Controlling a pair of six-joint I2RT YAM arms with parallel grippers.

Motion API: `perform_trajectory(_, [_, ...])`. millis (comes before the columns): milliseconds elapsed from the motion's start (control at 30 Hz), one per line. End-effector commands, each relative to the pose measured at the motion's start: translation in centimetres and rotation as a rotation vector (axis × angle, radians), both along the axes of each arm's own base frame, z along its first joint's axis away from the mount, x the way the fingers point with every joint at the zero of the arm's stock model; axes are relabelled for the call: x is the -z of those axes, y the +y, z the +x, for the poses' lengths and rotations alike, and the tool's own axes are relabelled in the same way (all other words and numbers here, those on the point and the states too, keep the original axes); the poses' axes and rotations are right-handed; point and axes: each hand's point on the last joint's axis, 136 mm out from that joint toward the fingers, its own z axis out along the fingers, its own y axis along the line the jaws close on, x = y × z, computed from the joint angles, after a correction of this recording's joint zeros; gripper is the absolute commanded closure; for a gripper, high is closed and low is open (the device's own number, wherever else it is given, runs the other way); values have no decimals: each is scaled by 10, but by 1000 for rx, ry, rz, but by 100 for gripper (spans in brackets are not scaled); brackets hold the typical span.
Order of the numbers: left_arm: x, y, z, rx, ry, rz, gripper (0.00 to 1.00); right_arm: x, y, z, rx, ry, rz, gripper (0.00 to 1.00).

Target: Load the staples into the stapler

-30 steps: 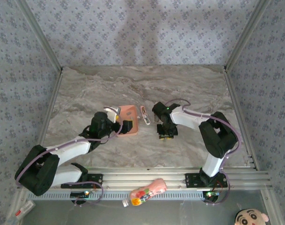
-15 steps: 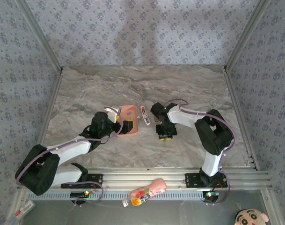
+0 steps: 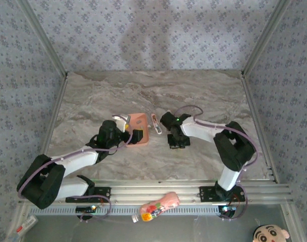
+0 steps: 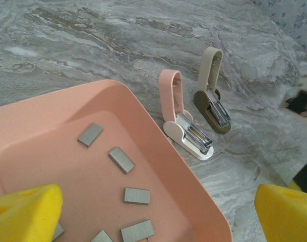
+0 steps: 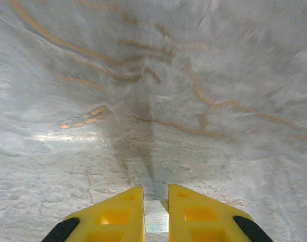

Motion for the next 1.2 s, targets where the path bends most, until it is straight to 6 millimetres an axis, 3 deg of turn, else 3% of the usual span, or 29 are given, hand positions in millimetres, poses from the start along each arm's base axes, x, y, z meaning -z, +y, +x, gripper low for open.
perform_trajectory(0, [-4, 6, 4, -61, -12, -18, 2, -41, 9, 32, -9, -264, 77, 84])
perform_trajectory(167, [3, 14, 5, -103, -3, -9, 2, -70, 37, 63, -81, -511, 222, 84])
perform_trajectory(333, [6, 18, 6, -120, -4, 7, 2, -73, 68, 86, -176, -610, 269, 84])
perform_trajectory(500, [18, 37, 8, -229, 22, 52, 2, -67, 92, 100, -238, -639, 251, 84])
perform_trajectory(700, [23, 49, 7, -276, 23, 78, 2, -51, 102, 107, -267, -611, 232, 85])
perform_trajectory(1167, [24, 47, 12, -274, 16, 99, 1, -35, 101, 123, -247, -579, 205, 85])
